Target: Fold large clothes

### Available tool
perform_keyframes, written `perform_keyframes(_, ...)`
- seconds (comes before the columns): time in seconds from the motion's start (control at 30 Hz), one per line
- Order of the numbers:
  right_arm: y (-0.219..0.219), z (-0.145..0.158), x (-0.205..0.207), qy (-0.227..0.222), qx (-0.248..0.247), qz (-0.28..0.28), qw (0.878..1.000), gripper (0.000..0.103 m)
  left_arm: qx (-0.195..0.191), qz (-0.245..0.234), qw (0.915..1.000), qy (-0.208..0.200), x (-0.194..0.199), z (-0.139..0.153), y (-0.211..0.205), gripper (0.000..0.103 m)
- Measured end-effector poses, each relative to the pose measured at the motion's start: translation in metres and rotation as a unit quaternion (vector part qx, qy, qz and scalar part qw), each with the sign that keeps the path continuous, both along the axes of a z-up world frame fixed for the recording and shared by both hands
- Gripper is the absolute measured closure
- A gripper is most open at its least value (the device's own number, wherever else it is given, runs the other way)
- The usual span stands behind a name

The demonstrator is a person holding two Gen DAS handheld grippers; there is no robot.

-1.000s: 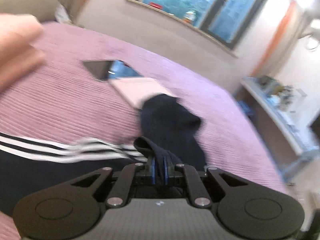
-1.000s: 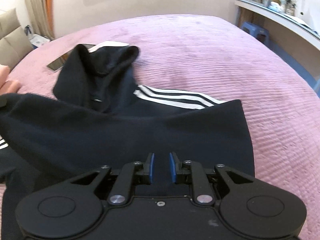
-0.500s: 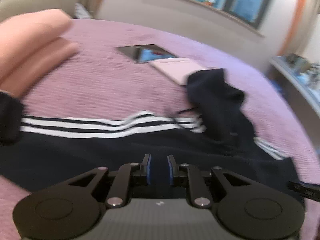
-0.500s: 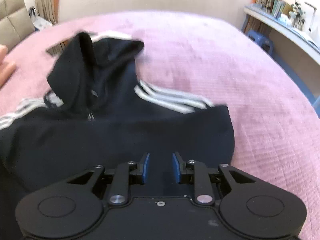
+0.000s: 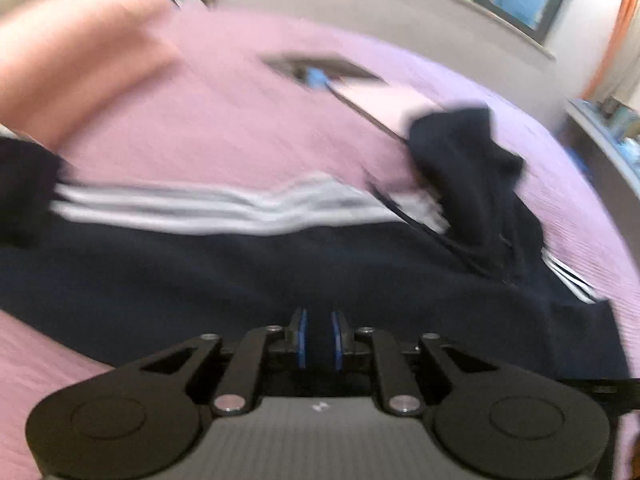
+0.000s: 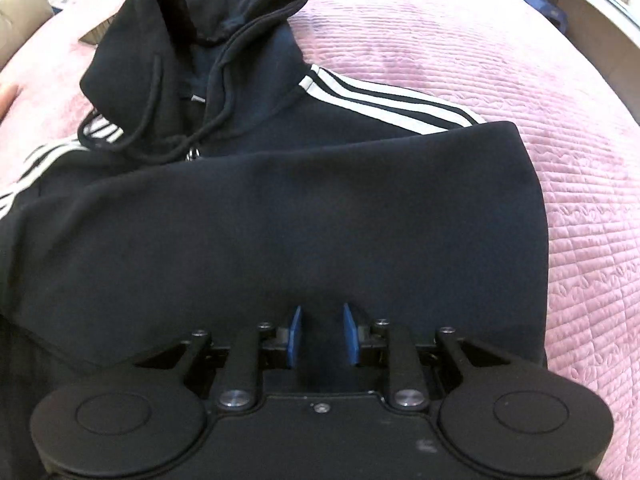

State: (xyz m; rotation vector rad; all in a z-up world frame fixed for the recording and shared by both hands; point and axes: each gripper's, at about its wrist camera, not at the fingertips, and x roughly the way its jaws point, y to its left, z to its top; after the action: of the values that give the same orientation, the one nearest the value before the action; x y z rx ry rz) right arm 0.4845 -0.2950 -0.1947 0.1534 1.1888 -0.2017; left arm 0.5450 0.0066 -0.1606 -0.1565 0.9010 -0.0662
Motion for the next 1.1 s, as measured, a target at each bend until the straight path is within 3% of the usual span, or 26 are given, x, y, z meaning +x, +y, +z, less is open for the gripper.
perform_keyframes(0.13, 0.002, 0.006, -0.004, -0.008, 0.002, -0.005, 1.0, 0.071, 0.1, 0.049, 0.9935, -0.025, -0.002, 0.019, 0.054, 0.074)
perform_keyframes(0.23, 0.009, 0.006, -0.004, -0.001, -0.002, -0.008, 1.0, 0.071, 0.171, 0.053, 0.9836, -0.022, 0.01, 0.018, 0.084, 0.074)
perform_keyframes(0.33, 0.017, 0.005, -0.004, 0.0, 0.002, -0.004, 1.0, 0.068, 0.206, 0.046, 0.9772, -0.019, 0.023, 0.008, 0.108, 0.073)
perform_keyframes(0.57, 0.022, 0.002, 0.0, 0.006, -0.006, -0.002, 1.0, 0.06, 0.23, 0.033, 0.9727, -0.009, 0.055, -0.025, 0.141, 0.072)
perform_keyframes(0.67, 0.021, 0.0, 0.001, 0.007, -0.014, -0.004, 1.0, 0.052, 0.215, 0.041, 0.9757, 0.006, 0.058, -0.033, 0.156, 0.068)
perform_keyframes(0.77, 0.021, 0.0, 0.001, 0.007, -0.021, -0.007, 1.0, 0.051, 0.212, 0.037, 0.9763, 0.025, 0.063, -0.045, 0.164, 0.059)
perform_keyframes(0.9, 0.023, -0.001, 0.001, 0.006, -0.027, -0.008, 1.0, 0.051, 0.191, 0.05, 0.98, 0.024, 0.069, -0.052, 0.173, 0.057)
perform_keyframes(0.97, 0.023, -0.001, 0.001, 0.004, -0.028, -0.007, 1.0, 0.051, 0.174, 0.062, 0.9827, 0.021, 0.072, -0.053, 0.179, 0.07)
perform_keyframes(1.0, 0.023, 0.0, 0.0, 0.003, -0.028, -0.007, 1.0, 0.051, 0.176, 0.069, 0.9818, 0.022, 0.072, -0.053, 0.182, 0.082)
perform_keyframes(1.1, 0.021, 0.0, -0.002, 0.0, -0.026, -0.005, 1.0, 0.051, 0.157, 0.074, 0.9847, 0.009, 0.069, -0.048, 0.185, 0.094)
